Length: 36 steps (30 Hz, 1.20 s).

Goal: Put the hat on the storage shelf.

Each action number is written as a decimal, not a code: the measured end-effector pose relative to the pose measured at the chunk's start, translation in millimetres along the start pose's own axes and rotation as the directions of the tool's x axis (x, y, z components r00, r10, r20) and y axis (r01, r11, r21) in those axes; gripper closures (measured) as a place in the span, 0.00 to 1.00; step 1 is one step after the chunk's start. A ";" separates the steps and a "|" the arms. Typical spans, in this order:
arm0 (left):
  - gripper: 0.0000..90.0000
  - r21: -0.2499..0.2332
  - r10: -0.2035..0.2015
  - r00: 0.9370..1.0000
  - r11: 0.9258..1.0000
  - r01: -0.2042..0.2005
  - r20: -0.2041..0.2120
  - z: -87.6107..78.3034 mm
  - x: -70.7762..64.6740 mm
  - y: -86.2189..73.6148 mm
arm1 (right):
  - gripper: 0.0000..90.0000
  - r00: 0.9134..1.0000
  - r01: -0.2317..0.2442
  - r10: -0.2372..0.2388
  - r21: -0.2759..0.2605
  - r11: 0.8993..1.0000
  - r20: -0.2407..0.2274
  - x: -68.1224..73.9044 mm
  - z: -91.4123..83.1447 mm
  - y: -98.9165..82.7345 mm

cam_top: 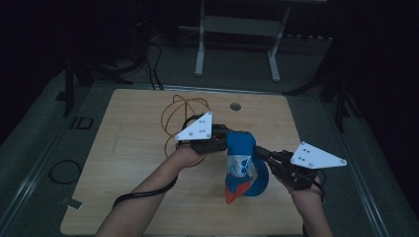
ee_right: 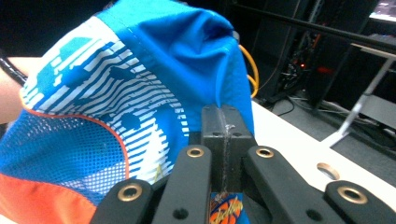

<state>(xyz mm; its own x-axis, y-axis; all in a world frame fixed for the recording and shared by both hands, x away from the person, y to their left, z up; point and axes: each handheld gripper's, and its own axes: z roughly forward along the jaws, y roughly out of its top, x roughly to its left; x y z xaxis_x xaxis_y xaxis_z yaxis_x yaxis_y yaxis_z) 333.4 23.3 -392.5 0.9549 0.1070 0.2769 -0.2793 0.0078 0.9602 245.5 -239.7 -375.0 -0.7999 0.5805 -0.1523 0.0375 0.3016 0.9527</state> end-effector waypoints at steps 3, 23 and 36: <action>0.99 0.019 0.011 1.000 1.000 -0.011 -0.016 -1.7 0.1 0.6 | 1.00 1.000 0.005 -0.005 0.005 1.000 0.018 0.2 -1.7 1.5; 0.74 0.161 -0.005 0.999 0.987 0.012 -0.042 -23.0 -4.2 6.2 | 1.00 0.995 -0.028 0.033 -0.057 0.998 0.093 -19.3 -24.3 16.4; 0.57 0.255 0.025 0.999 0.967 -0.012 -0.047 -33.8 -14.4 7.3 | 1.00 0.991 -0.031 0.039 -0.060 0.998 0.127 -25.9 -31.9 19.9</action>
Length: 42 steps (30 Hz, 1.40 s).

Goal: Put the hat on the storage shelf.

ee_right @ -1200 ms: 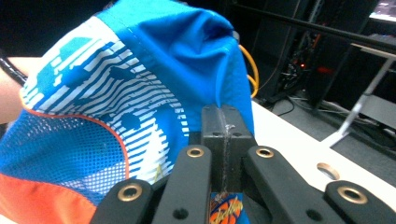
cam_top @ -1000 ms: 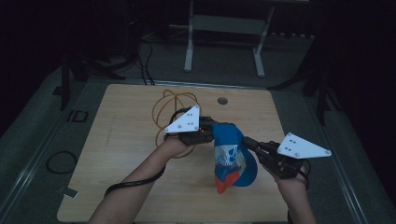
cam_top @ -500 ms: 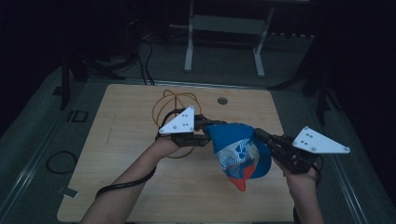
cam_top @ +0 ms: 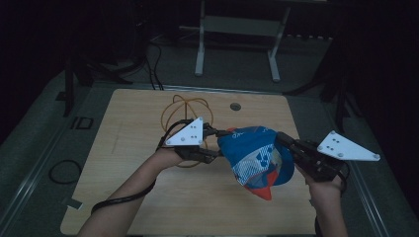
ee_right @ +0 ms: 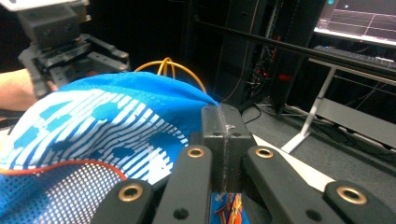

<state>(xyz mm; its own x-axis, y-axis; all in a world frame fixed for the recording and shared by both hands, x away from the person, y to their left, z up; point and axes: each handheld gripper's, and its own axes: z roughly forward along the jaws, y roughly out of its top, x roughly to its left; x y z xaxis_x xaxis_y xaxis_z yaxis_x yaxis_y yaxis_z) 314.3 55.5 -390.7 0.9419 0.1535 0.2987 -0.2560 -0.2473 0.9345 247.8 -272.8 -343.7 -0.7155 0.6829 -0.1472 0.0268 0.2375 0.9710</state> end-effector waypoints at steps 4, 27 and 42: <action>0.51 0.012 -0.031 0.999 0.999 0.031 -0.017 -5.9 -1.9 -3.3 | 1.00 1.000 -0.020 0.021 -0.016 1.000 0.007 -3.1 -2.4 0.9; 0.18 0.062 -0.193 0.944 0.974 0.217 -0.268 -85.2 -31.2 -57.2 | 1.00 0.997 -0.048 0.049 -0.033 0.998 0.057 -16.5 16.6 20.2; 0.03 0.104 -0.289 0.849 0.924 0.369 -0.442 -132.9 -56.0 -121.0 | 1.00 0.997 -0.053 0.057 -0.060 0.997 0.052 -18.3 62.1 57.3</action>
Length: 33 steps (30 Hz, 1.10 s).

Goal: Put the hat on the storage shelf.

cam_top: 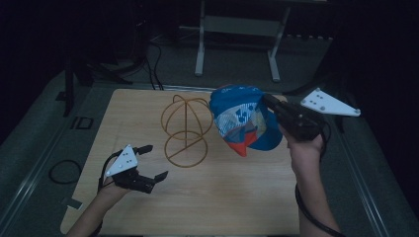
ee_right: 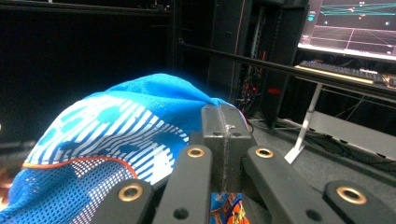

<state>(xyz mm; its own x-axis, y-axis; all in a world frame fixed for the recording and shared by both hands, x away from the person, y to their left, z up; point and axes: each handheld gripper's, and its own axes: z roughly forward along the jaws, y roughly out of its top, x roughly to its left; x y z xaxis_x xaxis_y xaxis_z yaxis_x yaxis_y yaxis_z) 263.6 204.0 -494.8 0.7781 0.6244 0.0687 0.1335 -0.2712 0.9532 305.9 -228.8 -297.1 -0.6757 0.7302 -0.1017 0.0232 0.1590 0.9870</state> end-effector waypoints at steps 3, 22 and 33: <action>0.03 -0.012 -0.041 0.999 0.999 0.041 -0.028 -4.7 0.8 -15.3 | 1.00 1.000 0.007 -0.007 0.002 1.000 -0.008 2.6 12.5 6.6; 0.03 0.005 -0.078 0.980 0.997 0.080 -0.182 -27.7 -3.0 -69.8 | 1.00 0.994 -0.018 0.022 0.035 0.999 -0.106 38.0 98.4 30.0; 0.03 -0.005 -0.096 0.980 0.995 0.096 -0.176 -39.2 0.5 -74.9 | 1.00 0.986 -0.001 0.022 0.123 0.992 -0.165 70.1 157.8 26.4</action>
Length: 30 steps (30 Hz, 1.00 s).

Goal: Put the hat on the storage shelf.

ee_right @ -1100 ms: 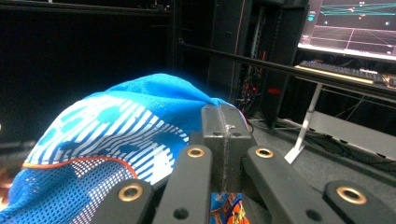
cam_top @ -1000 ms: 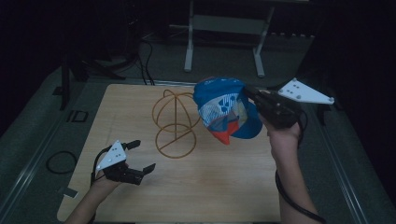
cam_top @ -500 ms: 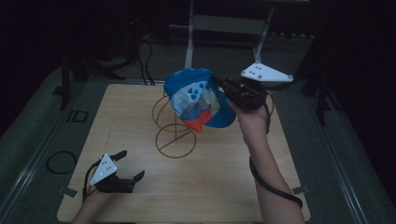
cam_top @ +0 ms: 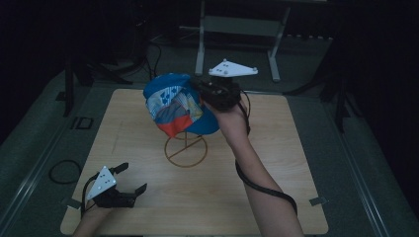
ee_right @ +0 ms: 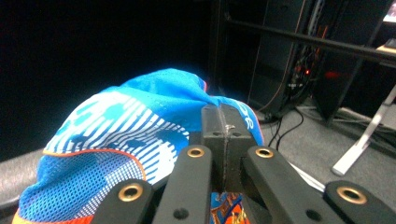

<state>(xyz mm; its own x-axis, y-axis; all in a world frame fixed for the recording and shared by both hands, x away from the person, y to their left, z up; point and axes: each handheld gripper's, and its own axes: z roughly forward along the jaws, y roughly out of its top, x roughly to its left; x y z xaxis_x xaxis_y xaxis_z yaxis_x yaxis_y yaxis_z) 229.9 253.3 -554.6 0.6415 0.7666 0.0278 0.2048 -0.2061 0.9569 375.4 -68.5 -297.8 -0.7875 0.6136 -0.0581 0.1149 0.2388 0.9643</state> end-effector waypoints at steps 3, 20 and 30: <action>0.03 -0.004 -0.009 1.000 1.000 0.009 0.004 -0.9 1.1 -0.8 | 1.00 1.000 -0.001 0.001 0.034 0.999 -0.012 4.1 12.2 -4.9; 0.03 -0.002 -0.039 0.999 0.999 0.039 0.013 1.9 2.7 -6.1 | 1.00 0.999 -0.039 0.041 0.102 0.994 -0.026 -0.2 24.4 -45.1; 0.03 0.003 -0.040 0.999 0.999 0.040 0.015 2.8 1.4 -7.1 | 1.00 0.997 -0.056 0.060 0.087 0.995 -0.043 0.2 9.1 -64.4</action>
<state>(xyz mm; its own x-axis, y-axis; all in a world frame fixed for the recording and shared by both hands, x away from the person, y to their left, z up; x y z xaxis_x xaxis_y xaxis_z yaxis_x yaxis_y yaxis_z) 231.4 254.1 -562.1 0.6436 0.7652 -0.0143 0.2323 -0.1775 0.9563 373.3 -77.0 -362.2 -0.8045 0.5938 0.0107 0.2109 0.2689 0.9398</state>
